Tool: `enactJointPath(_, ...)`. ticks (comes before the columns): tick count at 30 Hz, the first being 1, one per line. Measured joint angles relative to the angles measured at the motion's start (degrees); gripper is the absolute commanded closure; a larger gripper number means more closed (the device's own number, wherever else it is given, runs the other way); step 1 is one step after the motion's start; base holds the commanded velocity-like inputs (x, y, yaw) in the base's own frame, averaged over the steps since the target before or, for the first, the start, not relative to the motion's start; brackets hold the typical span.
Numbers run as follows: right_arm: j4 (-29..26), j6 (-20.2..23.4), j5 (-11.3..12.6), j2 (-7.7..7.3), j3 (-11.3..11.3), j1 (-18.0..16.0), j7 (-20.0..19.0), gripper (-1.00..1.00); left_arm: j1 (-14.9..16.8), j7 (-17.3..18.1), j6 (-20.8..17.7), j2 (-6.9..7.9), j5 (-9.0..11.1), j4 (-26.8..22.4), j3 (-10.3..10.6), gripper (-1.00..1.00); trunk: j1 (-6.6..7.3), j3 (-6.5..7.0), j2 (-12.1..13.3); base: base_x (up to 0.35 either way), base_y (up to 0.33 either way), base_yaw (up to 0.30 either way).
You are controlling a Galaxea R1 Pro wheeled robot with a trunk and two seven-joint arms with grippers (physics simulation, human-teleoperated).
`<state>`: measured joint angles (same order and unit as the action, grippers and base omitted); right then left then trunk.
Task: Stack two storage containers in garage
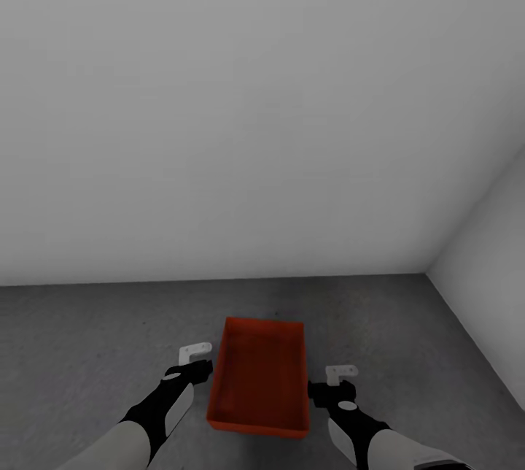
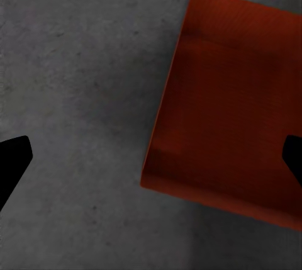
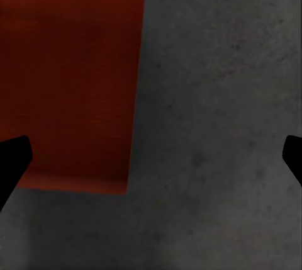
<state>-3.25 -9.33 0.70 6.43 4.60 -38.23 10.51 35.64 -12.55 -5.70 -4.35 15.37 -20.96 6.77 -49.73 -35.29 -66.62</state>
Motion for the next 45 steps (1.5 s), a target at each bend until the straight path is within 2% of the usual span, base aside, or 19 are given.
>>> enactJointPath(17,-0.2,0.3,-0.6,0.20,0.1,0.0,-0.2,-1.00,0.0,0.0,0.1,0.05,0.0,0.0,0.0,-1.00,3.74,3.05,6.8,0.000,0.000,0.000)
enactJointPath(25,0.3,0.4,0.0,0.46,0.1,0.0,-0.1,-1.00,0.0,-0.1,0.1,0.08,0.0,0.0,0.0,-1.00,3.74,3.25,6.8,0.000,0.000,-0.067)
enactJointPath(45,0.5,0.5,0.1,0.46,0.1,0.0,-0.1,-1.00,0.0,-0.1,0.1,0.09,0.1,0.5,-0.1,-1.00,3.74,4.74,6.8,0.000,0.000,-0.153)
